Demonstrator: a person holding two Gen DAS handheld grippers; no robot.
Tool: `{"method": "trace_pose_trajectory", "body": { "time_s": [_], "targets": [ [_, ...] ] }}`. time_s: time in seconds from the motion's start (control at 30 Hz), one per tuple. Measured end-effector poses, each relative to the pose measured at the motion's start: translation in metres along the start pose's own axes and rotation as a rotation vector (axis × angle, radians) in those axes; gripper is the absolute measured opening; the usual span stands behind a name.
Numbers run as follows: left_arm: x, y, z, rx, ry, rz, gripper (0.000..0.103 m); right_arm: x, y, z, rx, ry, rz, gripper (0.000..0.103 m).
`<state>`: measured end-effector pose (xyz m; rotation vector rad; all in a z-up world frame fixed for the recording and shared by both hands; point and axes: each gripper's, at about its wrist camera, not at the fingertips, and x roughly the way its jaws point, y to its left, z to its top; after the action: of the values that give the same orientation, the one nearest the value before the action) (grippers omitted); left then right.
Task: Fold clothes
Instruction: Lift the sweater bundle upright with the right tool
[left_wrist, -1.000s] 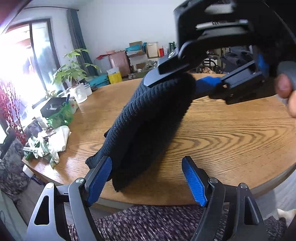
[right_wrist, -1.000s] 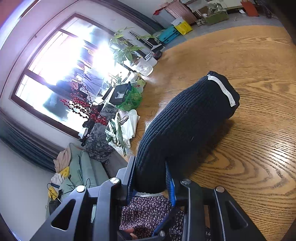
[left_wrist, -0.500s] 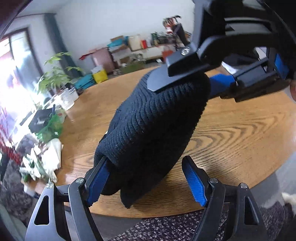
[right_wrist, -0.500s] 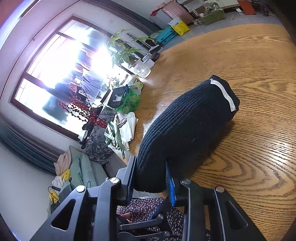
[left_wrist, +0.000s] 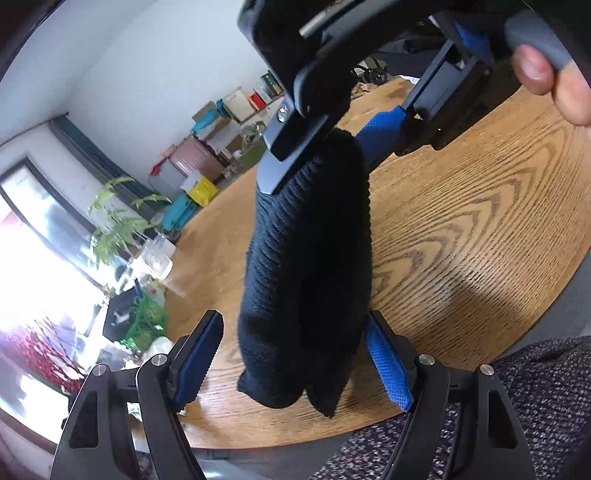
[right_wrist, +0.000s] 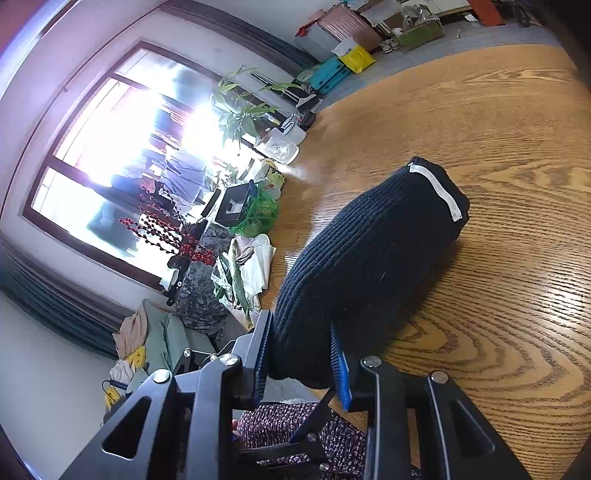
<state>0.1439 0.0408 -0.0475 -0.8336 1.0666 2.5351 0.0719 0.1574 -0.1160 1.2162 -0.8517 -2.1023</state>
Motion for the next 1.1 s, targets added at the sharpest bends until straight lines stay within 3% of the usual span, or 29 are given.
{"method": "trace_pose_trajectory", "body": {
  "time_s": [0.33,0.43,1.1],
  "targets": [
    [0.005,-0.003,-0.004,0.014,-0.029,-0.033,0.083,0.001,0.000,0.000,0.000,0.000,0.000,0.032],
    [0.006,0.002,-0.003,-0.038,-0.041,-0.093,0.089,0.000,0.001,0.000,0.000,0.000,-0.002,0.032],
    [0.000,0.015,-0.008,-0.100,-0.049,-0.155,0.089,0.003,-0.002,-0.001,0.003,0.004,-0.008,0.032]
  ]
}}
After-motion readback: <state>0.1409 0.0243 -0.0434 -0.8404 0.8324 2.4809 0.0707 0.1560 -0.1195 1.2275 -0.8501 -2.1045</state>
